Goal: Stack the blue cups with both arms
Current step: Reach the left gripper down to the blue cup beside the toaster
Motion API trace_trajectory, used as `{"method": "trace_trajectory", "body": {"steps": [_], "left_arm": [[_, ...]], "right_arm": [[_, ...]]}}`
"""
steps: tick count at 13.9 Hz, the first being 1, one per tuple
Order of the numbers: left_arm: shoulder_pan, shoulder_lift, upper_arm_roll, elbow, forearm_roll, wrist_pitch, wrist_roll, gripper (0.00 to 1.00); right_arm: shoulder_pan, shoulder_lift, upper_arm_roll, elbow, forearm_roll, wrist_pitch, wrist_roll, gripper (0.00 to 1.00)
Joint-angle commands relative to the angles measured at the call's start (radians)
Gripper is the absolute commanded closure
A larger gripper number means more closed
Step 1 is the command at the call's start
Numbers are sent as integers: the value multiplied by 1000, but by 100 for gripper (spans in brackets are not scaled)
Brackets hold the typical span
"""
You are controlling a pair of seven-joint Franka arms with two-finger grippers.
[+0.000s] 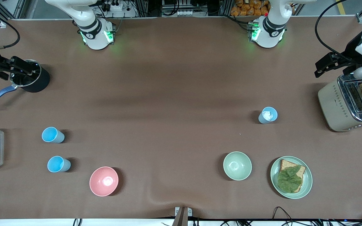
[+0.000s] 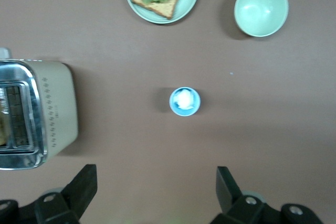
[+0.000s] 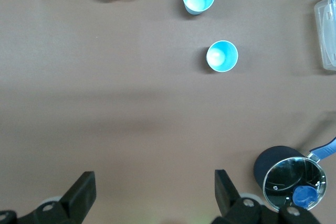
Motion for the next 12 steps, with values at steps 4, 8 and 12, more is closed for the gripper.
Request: {"method": "trace_trajectory", "body": {"steps": [4,8,12], "left_arm": [[-3,3,1,16,43,-27,23,0],[-3,70,1,6,37,-5,23,0],[6,107,0,-196,38,254,15,0]], "right_arm": [[-1,0,2,2,-8,-4,0,0],[-14,0,2,8,8,3,0,0],[-83,73,2,30,61,3,-9,0]]}}
